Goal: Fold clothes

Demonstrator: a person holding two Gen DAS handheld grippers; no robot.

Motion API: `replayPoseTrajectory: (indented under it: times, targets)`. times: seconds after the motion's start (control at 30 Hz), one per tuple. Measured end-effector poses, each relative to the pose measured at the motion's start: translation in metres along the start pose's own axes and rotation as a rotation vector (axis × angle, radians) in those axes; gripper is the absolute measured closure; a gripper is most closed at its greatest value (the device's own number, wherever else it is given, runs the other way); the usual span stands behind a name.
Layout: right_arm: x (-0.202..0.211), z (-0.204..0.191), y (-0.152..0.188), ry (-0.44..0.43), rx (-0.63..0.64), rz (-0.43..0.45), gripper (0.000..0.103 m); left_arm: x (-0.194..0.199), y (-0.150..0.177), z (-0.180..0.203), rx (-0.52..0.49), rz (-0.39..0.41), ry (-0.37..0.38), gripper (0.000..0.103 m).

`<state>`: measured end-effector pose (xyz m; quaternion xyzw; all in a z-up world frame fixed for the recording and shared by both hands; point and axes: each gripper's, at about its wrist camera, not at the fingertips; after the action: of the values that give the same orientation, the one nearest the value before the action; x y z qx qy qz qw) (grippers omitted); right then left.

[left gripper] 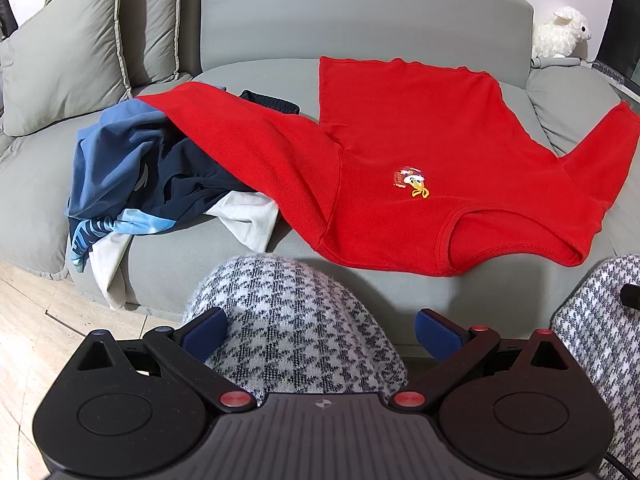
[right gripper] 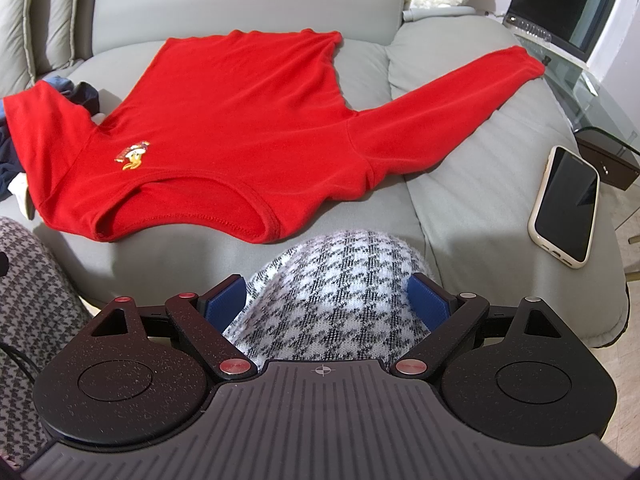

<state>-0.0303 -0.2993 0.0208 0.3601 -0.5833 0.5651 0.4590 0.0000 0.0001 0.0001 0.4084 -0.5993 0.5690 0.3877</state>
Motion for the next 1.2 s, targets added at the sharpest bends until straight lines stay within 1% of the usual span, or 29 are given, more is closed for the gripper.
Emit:
replayPoseTrajectory:
  times: [1.2]
  targets:
    - [-0.0008,0.0018,0.0000,0.001,0.001,0.001,0.010,0.0007,-0.0004,0.0006,0.000,0.000,0.001,0.002]
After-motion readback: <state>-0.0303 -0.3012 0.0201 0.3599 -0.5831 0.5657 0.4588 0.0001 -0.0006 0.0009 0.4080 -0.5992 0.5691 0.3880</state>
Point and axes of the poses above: each gripper's, at about its wrist camera, not at the fingertips, and x roughly against the way its jaws point, z to its right, y to its underside, and after that the axes turned 12 degrees about -z, right-handed
